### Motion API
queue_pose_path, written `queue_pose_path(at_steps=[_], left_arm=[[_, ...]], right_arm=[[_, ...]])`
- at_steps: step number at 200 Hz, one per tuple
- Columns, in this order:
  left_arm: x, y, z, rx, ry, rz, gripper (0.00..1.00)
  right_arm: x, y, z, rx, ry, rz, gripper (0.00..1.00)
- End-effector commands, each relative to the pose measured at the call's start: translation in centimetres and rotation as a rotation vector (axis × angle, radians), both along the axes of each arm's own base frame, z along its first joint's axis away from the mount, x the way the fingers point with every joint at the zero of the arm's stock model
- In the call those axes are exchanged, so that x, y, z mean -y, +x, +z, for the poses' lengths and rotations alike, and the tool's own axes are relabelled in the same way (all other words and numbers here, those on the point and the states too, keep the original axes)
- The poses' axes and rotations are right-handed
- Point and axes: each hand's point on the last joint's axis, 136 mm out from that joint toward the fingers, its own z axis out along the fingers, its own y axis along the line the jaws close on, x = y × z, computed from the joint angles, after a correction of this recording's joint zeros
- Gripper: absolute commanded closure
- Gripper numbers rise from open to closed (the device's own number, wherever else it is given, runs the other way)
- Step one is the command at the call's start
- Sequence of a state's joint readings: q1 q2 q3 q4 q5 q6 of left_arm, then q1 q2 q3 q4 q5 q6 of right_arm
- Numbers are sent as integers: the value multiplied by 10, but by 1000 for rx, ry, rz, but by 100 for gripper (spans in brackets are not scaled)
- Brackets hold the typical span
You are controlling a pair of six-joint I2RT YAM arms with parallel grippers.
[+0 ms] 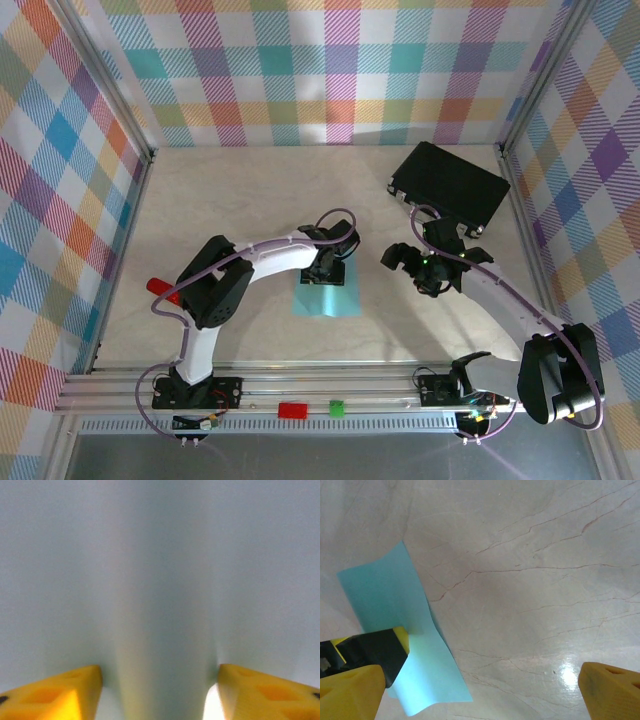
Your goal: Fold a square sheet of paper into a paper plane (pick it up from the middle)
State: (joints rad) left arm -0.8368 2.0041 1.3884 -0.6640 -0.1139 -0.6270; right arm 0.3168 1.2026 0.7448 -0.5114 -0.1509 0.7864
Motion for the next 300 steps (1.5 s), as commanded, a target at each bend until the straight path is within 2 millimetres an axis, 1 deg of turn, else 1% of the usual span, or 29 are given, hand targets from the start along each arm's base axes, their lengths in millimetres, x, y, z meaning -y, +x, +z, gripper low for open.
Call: queue_pose_path(at_steps=[1, 6, 14, 40, 55, 58, 62, 78, 92, 100, 121, 133, 149, 174, 196, 208, 240, 267, 288, 300], left_arm=[[15, -10, 6, 8, -88, -20, 50], [16, -8, 11, 23, -107, -22, 53], [17, -8, 17, 44, -133, -23, 55], [23, -6, 47, 109, -268, -35, 56], [31, -5, 64, 111, -425, -31, 57], [31, -8, 65, 94, -451, -30, 57], [37, -2, 73, 109, -524, -26, 57], [42, 2, 89, 83, -726, 10, 57], [46, 4, 97, 44, -859, 27, 58], [48, 4, 98, 15, -909, 27, 58], [57, 3, 104, -35, -1024, 12, 58], [56, 6, 99, -52, -1055, 44, 58], [50, 8, 83, -79, -1040, 86, 58], [40, 5, 57, -100, -947, 127, 57], [31, 3, 40, -109, -866, 144, 56], [27, 1, 32, -119, -837, 149, 56], [18, -3, 18, -124, -764, 152, 55], [7, -8, 4, -138, -685, 156, 54], [5, -10, -1, -145, -667, 160, 53], [3, -10, -4, -151, -648, 162, 53]], right_arm=[[5, -2, -2, -19, -13, -54, 1], [6, -1, -1, -14, -12, -56, 1], [5, 0, 0, -2, -8, -52, 1], [1, 5, 13, 67, 20, -32, 1], [-6, 7, 22, 133, 56, 11, 4], [-8, 9, 25, 151, 66, 17, 5], [-8, 8, 28, 167, 76, 20, 5], [-11, 11, 38, 237, 116, 18, 9], [-18, 11, 50, 309, 165, 55, 10], [-21, 11, 55, 333, 185, 69, 11], [-25, 10, 58, 339, 208, 85, 11], [-27, 9, 55, 315, 215, 89, 12], [-34, 8, 53, 287, 245, 108, 12], [-44, 9, 49, 243, 293, 141, 15], [-50, 9, 45, 217, 317, 160, 18], [-52, 10, 44, 206, 326, 166, 18], [-54, 10, 38, 187, 329, 163, 19], [-61, 10, 35, 167, 363, 189, 19], [-64, 7, 31, 141, 371, 208, 19], [-61, 6, 26, 122, 354, 193, 19]])
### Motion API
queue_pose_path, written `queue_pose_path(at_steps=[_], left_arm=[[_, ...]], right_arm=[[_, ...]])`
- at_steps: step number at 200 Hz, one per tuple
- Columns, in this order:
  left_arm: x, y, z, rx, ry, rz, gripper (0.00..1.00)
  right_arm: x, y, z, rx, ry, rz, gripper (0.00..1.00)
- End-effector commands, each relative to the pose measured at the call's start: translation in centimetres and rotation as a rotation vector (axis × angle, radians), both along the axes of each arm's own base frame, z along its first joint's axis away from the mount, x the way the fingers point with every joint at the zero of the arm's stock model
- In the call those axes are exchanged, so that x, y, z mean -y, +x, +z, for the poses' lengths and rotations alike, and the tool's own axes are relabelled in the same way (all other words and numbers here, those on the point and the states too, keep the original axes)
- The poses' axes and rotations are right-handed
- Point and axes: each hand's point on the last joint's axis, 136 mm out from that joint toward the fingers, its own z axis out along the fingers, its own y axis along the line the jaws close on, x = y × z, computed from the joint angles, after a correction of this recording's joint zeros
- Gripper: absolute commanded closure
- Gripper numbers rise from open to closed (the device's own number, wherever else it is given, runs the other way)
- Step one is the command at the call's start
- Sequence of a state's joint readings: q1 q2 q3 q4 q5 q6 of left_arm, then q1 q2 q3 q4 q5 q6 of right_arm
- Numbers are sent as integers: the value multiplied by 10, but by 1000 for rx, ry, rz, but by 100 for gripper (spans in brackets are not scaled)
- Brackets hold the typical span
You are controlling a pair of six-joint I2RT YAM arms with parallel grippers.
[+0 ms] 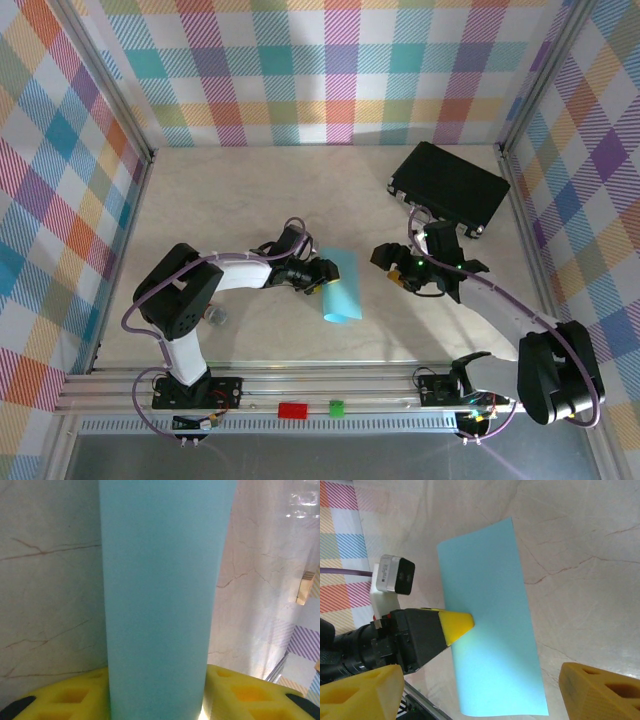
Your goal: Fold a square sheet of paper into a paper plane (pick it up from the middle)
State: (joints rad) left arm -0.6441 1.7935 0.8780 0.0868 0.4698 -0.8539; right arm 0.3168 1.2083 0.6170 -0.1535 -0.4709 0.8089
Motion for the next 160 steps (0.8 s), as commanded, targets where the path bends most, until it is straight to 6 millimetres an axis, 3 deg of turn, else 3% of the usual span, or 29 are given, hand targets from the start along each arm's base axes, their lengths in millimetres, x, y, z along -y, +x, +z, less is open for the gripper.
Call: queue_pose_path(at_steps=[1, 26, 100, 160], left_arm=[[-12, -1, -16, -29, 82, 1, 52], [-19, -2, -19, -34, 145, -12, 50], [-24, 0, -2, 25, 249, -61, 36], [-45, -4, 10, 70, 359, -84, 38]], right_arm=[[-6, 2, 9, 1, 26, 19, 19], [1, 1, -1, -53, -20, -16, 18], [-11, 4, -3, -73, 7, 22, 16], [-24, 6, -4, -73, 25, 52, 17]])
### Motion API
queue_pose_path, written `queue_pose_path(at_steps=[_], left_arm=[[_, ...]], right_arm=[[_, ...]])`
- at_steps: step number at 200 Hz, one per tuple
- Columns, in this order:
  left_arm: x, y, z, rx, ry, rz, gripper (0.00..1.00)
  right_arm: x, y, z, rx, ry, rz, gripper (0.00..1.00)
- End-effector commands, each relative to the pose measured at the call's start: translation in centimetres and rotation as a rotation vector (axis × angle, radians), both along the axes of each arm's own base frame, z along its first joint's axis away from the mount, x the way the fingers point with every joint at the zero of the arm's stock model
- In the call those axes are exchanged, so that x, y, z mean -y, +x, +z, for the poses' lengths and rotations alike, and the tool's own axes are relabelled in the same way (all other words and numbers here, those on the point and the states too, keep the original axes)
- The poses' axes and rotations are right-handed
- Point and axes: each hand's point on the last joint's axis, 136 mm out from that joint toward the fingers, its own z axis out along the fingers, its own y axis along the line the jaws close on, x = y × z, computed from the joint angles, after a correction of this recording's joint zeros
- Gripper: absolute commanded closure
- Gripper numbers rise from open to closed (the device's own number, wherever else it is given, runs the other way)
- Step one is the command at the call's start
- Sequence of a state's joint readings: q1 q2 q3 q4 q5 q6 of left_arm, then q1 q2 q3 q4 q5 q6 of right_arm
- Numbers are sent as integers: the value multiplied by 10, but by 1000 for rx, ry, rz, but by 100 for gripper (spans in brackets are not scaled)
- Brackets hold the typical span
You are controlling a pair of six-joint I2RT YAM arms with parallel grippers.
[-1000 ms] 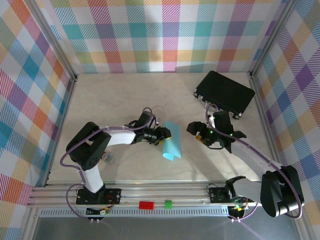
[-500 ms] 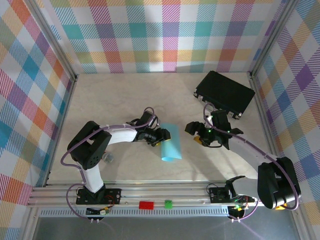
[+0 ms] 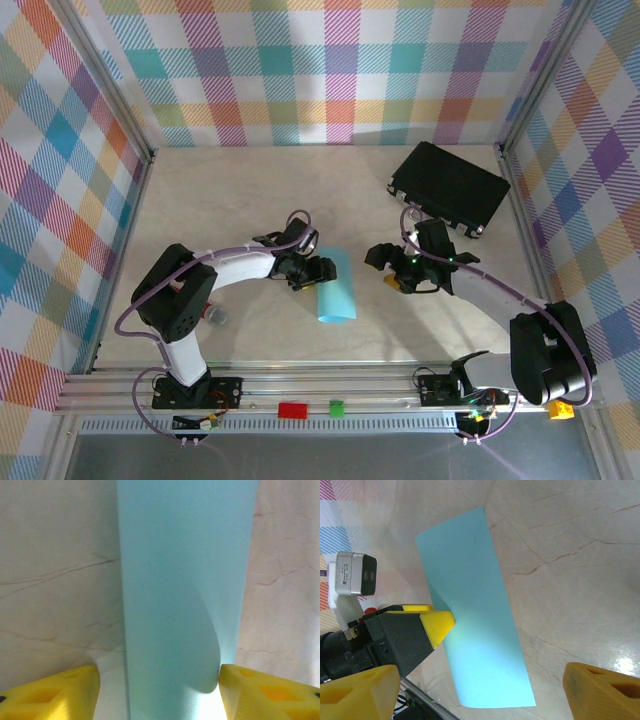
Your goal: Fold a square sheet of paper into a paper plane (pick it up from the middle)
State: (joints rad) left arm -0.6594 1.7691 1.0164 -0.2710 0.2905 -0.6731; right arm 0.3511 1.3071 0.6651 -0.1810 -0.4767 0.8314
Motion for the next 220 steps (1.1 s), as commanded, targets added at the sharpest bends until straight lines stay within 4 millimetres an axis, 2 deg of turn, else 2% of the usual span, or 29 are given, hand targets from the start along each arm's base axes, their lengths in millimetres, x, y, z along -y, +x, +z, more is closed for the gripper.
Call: queue_pose_path(at_steps=[1, 39, 80, 103, 152, 179, 220], left_arm=[[-17, -5, 8, 25, 92, -24, 38], [-21, -5, 8, 44, 107, -48, 44], [-22, -3, 5, 55, 112, -47, 50], [-26, -2, 0, 58, 117, -31, 50], [-18, -6, -17, 14, 111, -109, 50], [-23, -10, -28, -12, 158, -163, 49], [-28, -9, -35, -31, 196, -133, 49]], right_arm=[[-13, 7, 10, 18, 42, 28, 18], [-26, 7, 10, 33, 67, 59, 22], [-32, 5, -1, 4, 63, 76, 25], [-36, 4, -4, -4, 65, 85, 28], [-38, 3, -13, -24, 56, 93, 30], [-37, 3, -15, -26, 43, 92, 30], [-37, 4, -15, -31, 42, 92, 30]])
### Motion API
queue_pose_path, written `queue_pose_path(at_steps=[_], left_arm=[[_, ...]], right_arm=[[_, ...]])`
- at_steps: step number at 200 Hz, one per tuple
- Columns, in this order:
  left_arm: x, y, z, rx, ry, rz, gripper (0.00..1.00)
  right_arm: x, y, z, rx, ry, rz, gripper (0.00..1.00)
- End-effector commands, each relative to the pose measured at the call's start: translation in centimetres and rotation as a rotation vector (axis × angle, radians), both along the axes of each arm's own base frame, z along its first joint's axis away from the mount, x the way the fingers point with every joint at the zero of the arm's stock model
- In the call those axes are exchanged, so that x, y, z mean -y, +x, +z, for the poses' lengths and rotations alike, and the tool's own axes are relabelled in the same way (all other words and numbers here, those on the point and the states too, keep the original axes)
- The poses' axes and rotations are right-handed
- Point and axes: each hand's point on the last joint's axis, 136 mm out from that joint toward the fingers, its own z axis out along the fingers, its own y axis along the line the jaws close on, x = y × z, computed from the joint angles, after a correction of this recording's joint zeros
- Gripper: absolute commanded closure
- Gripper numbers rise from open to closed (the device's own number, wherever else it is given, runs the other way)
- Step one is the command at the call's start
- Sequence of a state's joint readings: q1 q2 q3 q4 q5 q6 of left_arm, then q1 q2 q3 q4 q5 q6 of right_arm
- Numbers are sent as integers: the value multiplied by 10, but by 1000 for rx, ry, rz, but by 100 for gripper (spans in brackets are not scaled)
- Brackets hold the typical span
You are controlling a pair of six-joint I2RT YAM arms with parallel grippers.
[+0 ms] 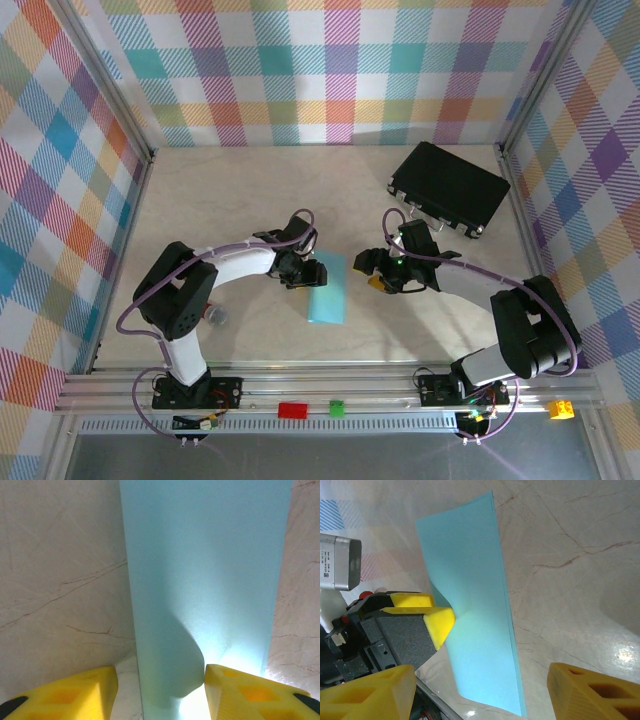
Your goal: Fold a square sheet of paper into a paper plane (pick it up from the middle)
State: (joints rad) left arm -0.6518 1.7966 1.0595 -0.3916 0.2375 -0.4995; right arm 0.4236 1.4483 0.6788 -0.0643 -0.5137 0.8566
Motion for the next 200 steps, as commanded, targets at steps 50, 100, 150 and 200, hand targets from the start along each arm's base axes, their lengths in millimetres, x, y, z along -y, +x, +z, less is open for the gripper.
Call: queue_pose_path(at_steps=[50, 100, 150, 200], left_arm=[[-17, -3, -34, -57, 101, 68, 49], [-16, -7, -44, -73, 104, 34, 48], [-16, -8, -53, -77, 128, -16, 46], [-15, -5, -56, -73, 140, -32, 46]], right_arm=[[-6, 4, 5, 5, 8, 16, 30], [-7, 4, 6, 5, 4, 21, 30], [-4, 1, 0, -10, -7, 13, 29], [-4, 1, 0, -10, -9, 13, 29]])
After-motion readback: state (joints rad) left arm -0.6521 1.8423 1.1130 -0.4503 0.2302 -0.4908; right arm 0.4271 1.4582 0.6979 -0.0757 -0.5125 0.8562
